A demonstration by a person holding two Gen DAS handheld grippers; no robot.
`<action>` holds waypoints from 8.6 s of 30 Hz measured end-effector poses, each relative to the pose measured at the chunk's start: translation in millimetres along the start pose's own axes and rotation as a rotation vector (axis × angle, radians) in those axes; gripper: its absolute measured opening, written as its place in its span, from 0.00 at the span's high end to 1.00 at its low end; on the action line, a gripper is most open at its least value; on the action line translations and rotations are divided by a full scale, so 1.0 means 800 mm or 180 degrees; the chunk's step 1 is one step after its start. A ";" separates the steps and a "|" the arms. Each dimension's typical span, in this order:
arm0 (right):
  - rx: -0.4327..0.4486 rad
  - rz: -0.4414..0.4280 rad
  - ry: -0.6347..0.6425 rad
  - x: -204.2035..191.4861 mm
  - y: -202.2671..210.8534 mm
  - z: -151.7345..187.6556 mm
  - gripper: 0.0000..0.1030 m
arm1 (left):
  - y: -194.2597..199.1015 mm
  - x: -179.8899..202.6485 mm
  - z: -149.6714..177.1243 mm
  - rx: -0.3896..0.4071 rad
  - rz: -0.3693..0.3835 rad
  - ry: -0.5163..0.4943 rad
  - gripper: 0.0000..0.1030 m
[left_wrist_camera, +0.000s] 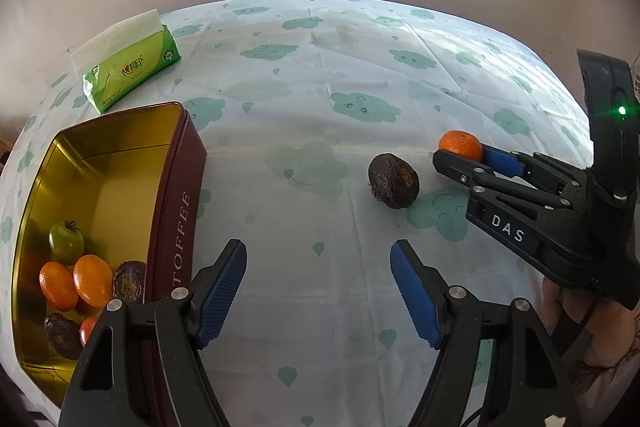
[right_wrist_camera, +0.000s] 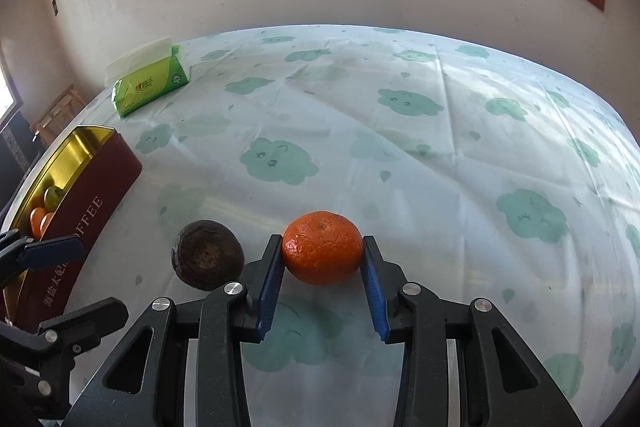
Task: Organize fruits
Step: 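Grasp the dark round fruit with the left gripper while the right gripper holds the mandarin, then carry the dark fruit into the gold tray and open the left gripper, then lower the mandarin into the gold tray and open the right gripper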
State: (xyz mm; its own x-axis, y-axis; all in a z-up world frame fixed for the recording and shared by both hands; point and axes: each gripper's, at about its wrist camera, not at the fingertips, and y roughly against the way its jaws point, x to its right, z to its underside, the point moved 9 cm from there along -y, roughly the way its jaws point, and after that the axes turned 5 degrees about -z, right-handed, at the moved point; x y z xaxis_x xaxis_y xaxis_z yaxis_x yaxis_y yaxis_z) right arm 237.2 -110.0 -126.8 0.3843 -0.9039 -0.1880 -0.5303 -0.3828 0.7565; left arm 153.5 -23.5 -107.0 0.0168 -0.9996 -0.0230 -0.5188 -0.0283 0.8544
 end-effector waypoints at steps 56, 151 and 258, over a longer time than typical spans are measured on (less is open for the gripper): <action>-0.0021 0.0409 -0.0066 0.054 0.057 0.067 0.62 | -0.040 0.050 -0.019 -0.0007 0.0271 -0.0047 0.67; -0.0036 0.0496 -0.0001 0.050 0.056 0.069 0.62 | 0.062 -0.210 0.098 -0.0213 -0.0374 0.0574 0.62; -0.0147 -0.0557 0.0998 -0.358 0.059 0.063 0.08 | 0.133 -0.310 0.141 0.0046 -0.1069 0.1139 0.29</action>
State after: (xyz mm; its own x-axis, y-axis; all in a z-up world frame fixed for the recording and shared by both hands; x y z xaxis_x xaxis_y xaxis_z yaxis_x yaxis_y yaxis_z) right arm 63.7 121.1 -68.7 0.6832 -0.7200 -0.1214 -0.4040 -0.5112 0.7586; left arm -2.5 221.2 -69.4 0.4765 -0.8717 -0.1139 -0.4462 -0.3515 0.8230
